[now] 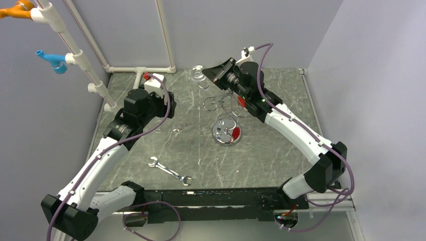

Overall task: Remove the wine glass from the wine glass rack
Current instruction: Pick up the wine glass from the wine rack.

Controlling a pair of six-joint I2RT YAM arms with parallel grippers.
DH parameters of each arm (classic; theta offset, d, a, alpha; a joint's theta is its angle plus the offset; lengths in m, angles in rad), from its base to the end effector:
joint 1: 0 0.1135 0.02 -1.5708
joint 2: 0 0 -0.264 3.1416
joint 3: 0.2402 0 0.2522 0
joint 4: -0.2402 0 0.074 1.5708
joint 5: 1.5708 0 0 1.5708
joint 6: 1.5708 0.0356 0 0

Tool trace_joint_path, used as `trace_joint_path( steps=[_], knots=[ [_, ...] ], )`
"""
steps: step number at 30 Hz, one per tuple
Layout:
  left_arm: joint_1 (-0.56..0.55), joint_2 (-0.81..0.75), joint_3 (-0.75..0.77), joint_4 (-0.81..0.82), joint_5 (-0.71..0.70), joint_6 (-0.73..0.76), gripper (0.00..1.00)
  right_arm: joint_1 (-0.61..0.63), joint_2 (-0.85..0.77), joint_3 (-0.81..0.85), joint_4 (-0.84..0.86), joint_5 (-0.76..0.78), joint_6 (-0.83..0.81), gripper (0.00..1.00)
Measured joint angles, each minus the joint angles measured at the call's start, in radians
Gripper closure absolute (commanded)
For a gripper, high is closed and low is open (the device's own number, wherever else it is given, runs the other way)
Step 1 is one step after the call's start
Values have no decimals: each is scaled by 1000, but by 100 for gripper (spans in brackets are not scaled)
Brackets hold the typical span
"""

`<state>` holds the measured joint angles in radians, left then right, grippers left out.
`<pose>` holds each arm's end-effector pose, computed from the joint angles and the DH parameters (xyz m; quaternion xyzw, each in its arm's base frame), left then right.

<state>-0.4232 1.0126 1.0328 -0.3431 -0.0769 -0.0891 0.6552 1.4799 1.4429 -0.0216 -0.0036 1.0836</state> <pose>0.2087 -0.0910 0.3676 0.1127 0.8034 -0.1177 0.5727 0.2794 0.2149 0.4209 0.1534 0.7112 0.5250 0.4417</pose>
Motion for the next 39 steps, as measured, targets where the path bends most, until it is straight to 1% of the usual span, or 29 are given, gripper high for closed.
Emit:
trace_joint_path(
  steps=[18,39],
  knots=[
    [0,0,0,0,0,0,22,0,-55,0,-46,77,-27,100],
    [0,0,0,-1,0,0,22,0,-113,-25,-47,80,-24,100]
  ],
)
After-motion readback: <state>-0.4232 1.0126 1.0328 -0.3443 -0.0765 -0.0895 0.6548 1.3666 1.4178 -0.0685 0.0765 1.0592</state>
